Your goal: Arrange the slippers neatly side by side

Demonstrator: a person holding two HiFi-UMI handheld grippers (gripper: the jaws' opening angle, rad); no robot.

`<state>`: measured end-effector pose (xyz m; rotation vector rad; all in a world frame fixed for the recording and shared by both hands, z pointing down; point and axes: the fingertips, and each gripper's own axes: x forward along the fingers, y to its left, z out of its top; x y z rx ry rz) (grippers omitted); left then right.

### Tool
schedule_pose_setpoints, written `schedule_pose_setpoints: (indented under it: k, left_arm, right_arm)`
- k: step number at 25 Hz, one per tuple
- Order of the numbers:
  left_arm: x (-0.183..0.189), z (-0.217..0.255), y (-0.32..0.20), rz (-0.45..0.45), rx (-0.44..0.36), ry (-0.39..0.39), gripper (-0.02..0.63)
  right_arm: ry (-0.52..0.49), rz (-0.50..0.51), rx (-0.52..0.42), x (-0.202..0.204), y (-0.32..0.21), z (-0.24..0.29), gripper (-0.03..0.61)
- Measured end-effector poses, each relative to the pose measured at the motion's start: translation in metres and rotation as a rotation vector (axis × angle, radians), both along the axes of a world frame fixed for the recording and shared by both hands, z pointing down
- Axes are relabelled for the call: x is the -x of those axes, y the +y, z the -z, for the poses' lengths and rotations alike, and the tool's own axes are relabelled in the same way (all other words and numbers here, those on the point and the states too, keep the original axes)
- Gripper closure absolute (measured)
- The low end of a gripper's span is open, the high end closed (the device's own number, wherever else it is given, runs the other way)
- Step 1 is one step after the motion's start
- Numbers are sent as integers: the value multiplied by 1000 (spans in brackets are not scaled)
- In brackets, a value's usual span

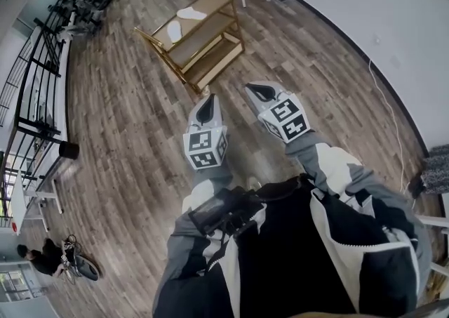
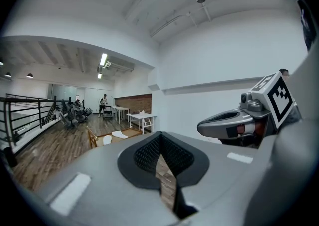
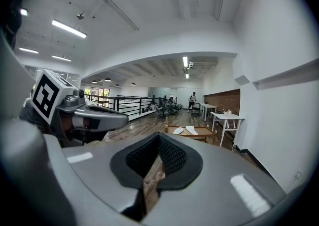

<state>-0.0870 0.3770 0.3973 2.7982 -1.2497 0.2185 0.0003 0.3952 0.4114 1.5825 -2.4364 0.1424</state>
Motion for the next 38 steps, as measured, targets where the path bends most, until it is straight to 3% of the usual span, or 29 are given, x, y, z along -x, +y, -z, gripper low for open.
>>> schedule_pose_setpoints:
  k: [9,17,29,38]
  left_arm:
    - [41,-9,-62,0,4,22,604]
    - [45,-10,-101,-23,5,15,604]
    - [28,-28,-158,-7,29,-5,604]
    - [7,-27,-253,112,55,-15,604]
  right_arm:
    - [21,1,-5,42,-60,-3,574]
    - [16,-14,0,50,-99,-4,574]
    - [7,3,39,33,-158,-24,574]
    - [-24,93,53,3,-258,-25,574]
